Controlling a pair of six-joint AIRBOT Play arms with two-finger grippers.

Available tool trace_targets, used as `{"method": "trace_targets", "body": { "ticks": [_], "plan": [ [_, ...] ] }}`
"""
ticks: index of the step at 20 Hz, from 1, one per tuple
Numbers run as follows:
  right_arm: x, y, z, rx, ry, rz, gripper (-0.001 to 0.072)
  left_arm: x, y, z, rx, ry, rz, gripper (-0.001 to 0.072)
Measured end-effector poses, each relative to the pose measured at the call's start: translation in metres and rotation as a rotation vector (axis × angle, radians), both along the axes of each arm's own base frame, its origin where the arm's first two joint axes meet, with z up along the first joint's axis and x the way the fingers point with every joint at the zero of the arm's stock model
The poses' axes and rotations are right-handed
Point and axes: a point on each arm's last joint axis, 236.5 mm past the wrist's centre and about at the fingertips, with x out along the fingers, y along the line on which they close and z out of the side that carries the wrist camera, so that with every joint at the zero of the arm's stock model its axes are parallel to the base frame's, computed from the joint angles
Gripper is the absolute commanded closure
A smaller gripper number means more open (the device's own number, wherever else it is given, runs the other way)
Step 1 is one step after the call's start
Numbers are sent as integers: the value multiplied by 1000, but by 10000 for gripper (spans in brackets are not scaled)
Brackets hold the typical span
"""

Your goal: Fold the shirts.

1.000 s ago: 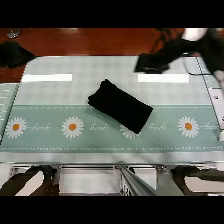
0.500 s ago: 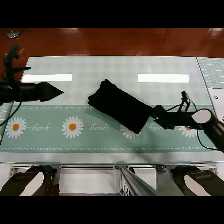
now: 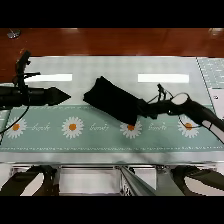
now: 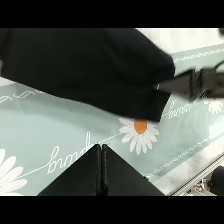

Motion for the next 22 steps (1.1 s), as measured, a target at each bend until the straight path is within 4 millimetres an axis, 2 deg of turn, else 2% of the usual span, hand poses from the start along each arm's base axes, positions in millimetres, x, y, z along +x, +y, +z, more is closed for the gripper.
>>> {"method": "trace_targets", "body": {
  "ticks": [3,5,6,8,11,14,17,20,22],
  "plan": [
    [47,1,68,11,-149,77,685,0,-1,0,-2,-1,0,681],
    [70,-13,117,-6,-233,106,686,0,-1,0,-2,-2,1,681],
    [80,-25,141,-20,-268,106,685,0,-1,0,-2,-3,1,682],
    [90,-52,176,-60,-306,99,685,1,-1,0,-2,-3,1,682],
    [90,-106,220,-129,-333,21,686,0,-1,0,-3,0,-3,681],
    [72,-172,250,-225,-329,-118,685,-3,-3,-1,-3,8,-14,681],
    [33,-232,263,-338,-273,-236,687,-5,-4,-1,-3,13,-21,681],
    [-23,-293,263,-473,-155,-369,687,-6,-4,-1,-3,15,-23,681],
    [-70,-328,251,-557,-29,-459,687,-6,-5,-1,-3,15,-24,682]
  ]
}}
